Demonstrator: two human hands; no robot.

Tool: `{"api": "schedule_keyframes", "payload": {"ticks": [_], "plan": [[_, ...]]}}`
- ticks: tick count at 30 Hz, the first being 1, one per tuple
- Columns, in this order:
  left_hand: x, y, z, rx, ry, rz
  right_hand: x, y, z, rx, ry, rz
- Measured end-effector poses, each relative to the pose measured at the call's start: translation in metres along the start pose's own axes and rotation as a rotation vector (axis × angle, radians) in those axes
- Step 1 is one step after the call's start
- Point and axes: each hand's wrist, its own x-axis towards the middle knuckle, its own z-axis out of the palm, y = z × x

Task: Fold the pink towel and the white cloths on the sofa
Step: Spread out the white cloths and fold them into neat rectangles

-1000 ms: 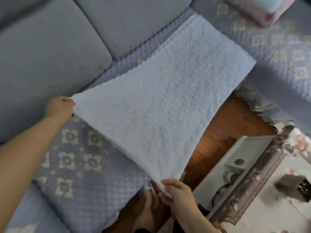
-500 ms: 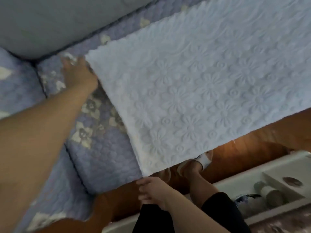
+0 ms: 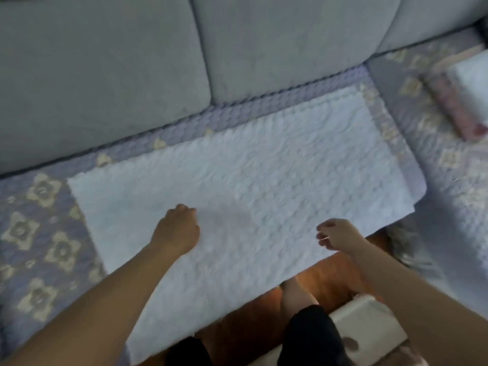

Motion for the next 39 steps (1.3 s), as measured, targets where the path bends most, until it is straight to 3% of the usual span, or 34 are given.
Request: {"api": "schedule_keyframes", "payload": {"ticks": [4,8,12,20,27,30,33,39], "plan": [[0.079,0.121,-0.009,-0.077,0.019,0.104,0.092,-0.049,-0.109,-0.111,0.056,-0.125],[0.172,0.212,-0.005,-0.087,0.285,0.101,0.214,-0.117,-0.181,-0.504,0.162,-0.369],[0.246,0.253,-0.012,0.004,0.505,0.071,0.308,-0.182,-0.229,-0.522,0.343,-0.561],[0.309,0.271,-0.031,0.172,0.581,0.093,0.381,-0.233,-0.247,-0.233,0.342,-0.54],[0.314,0.265,-0.048,0.024,0.402,-0.066,0.382,-0.223,-0.257,-0.131,0.498,-0.761],[0.313,0.261,-0.057,-0.103,0.379,-0.085,0.376,-0.232,-0.256,-0.052,0.482,-0.811],[0.316,0.256,-0.06,-0.176,0.38,-0.117,0.383,-0.245,-0.249,0.001,0.452,-0.772],[0.327,0.26,-0.056,-0.102,0.44,-0.155,0.413,-0.254,-0.233,-0.096,0.407,-0.625]]}}
